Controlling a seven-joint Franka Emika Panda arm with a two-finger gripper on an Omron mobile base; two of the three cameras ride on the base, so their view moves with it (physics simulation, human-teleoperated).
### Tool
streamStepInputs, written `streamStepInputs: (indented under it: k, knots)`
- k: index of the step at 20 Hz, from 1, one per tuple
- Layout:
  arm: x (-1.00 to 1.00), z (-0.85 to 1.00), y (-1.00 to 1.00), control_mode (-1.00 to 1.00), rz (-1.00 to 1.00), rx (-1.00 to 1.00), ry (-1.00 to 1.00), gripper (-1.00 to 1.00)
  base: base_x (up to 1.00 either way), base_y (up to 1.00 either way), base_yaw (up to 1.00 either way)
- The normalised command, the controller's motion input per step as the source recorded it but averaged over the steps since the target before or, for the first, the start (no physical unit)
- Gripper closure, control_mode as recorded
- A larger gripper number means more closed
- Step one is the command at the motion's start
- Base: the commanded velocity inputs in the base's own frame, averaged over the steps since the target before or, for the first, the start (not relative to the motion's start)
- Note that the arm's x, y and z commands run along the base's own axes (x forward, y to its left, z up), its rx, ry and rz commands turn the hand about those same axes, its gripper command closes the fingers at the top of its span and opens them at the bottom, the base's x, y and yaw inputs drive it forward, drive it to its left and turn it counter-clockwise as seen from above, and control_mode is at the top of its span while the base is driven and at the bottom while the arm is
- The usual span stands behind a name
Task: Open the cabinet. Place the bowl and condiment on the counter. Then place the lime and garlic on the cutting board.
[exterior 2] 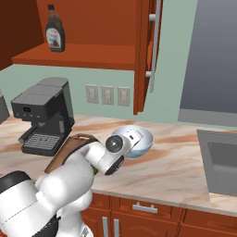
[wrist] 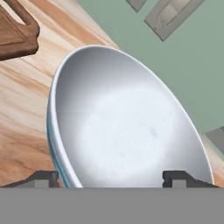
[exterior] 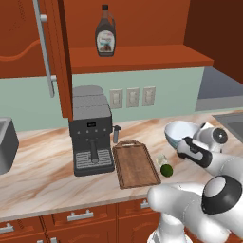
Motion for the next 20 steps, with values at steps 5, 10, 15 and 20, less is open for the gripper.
streamStepInputs:
  k: [5, 10, 15, 20]
  knots:
    - [-0.01, 0.52, 0.00, -1.00, 0.00, 0.00, 0.01, -1.00, 0.00, 0.00, 0.00]
    - [-0.35, 0.25, 0.01, -1.00, 0.00, -0.02, 0.04, -1.00, 0.00, 0.00, 0.00]
    - [-0.56, 0.20, 0.07, -1.00, 0.00, 0.00, 0.00, -1.00, 0.00, 0.00, 0.00]
    - [-0.51, 0.33, 0.20, -1.00, 0.01, 0.00, 0.00, -1.00, 0.00, 0.00, 0.00]
